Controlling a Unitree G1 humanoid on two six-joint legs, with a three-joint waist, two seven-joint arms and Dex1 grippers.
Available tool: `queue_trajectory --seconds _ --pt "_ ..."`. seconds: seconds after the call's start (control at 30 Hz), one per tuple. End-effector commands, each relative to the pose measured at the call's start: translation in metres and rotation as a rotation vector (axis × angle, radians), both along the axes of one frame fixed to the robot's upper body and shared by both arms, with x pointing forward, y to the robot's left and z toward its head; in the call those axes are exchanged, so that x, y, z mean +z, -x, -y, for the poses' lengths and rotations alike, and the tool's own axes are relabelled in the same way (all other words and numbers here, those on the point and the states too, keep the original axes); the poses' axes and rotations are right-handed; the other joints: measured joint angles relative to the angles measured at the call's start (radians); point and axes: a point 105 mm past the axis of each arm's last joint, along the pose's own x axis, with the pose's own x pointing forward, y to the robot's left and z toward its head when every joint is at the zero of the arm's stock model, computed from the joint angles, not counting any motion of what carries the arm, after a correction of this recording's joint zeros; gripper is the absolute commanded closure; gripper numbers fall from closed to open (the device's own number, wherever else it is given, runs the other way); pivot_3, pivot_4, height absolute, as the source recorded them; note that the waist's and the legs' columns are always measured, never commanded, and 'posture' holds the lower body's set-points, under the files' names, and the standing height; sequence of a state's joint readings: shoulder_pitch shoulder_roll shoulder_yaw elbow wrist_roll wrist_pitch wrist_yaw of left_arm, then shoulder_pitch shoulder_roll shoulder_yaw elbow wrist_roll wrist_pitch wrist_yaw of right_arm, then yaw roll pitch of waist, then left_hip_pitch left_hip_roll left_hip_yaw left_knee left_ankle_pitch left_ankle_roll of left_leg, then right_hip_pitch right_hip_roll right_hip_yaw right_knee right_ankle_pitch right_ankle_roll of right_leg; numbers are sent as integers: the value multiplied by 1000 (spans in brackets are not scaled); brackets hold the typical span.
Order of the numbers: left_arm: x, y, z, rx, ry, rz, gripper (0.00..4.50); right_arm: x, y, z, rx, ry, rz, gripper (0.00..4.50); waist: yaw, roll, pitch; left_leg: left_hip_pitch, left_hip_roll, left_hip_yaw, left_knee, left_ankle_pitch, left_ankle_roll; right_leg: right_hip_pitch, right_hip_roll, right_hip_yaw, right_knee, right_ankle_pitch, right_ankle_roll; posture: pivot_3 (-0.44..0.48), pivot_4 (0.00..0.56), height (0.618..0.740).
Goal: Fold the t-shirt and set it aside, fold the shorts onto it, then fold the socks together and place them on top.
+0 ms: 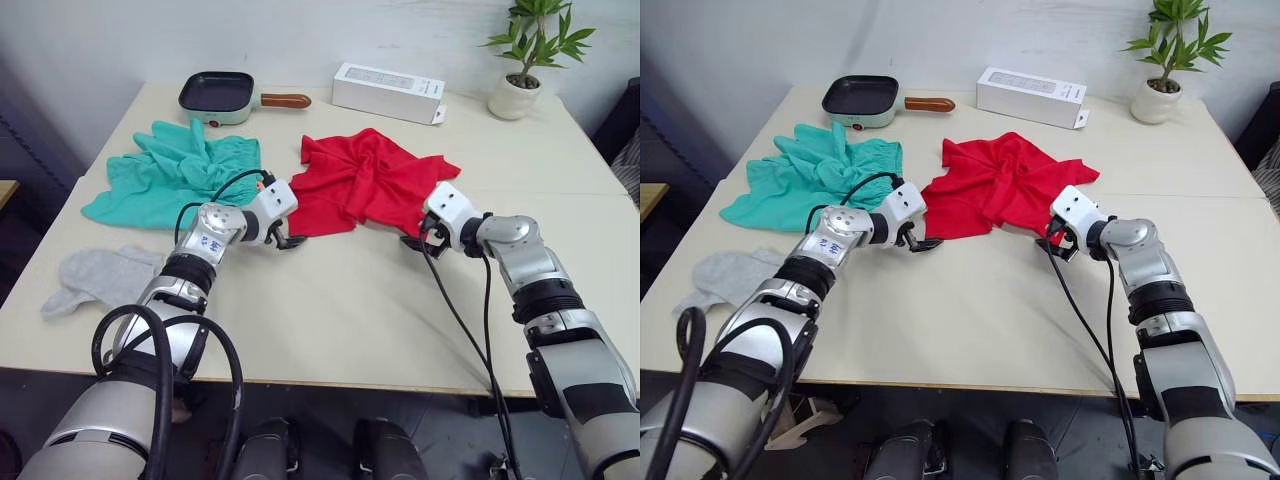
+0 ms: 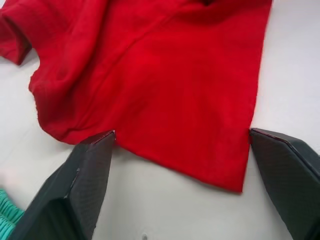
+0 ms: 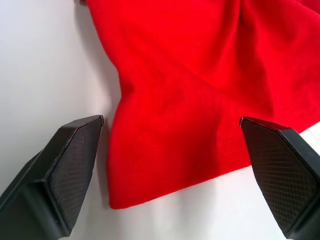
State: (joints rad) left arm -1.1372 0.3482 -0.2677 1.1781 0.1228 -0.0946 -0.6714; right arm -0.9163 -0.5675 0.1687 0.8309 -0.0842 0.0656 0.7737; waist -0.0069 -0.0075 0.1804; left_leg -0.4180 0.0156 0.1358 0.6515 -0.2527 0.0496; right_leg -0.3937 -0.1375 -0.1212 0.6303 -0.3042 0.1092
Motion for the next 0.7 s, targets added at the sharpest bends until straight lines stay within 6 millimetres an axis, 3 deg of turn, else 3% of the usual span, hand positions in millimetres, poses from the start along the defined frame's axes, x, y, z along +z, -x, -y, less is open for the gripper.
queue_trajectory --seconds 0.03,0.33,0.4,0.53,0.7 --pt "-32 4 -11 52 -95 -67 1437 -1 -1 10 -35 18 -7 651 1 0 0 0 0 0 0 0 0 0 -1 0 1 0 0 0 150 740" --pt "-51 11 -9 95 35 -169 4290 4 3 11 -29 -13 34 3821 -4 0 0 6 -1 2 -1 -1 2 2 -9 1 5 0 0 0 150 740" --pt "-51 12 -11 91 40 -165 4500 5 5 11 -21 -25 44 4469 -8 0 0 6 -2 2 -1 -1 2 2 -10 1 5 0 0 0 150 740" --pt "-43 12 -19 86 99 -143 4500 11 11 10 7 -65 67 4469 -21 0 0 6 -2 3 -1 -1 2 2 -10 1 6 0 0 0 150 740" --pt "2 11 -19 -12 283 -48 4500 27 24 13 66 -88 116 4469 -30 -1 0 6 -1 4 -4 -2 1 0 -9 2 7 0 0 0 150 740"
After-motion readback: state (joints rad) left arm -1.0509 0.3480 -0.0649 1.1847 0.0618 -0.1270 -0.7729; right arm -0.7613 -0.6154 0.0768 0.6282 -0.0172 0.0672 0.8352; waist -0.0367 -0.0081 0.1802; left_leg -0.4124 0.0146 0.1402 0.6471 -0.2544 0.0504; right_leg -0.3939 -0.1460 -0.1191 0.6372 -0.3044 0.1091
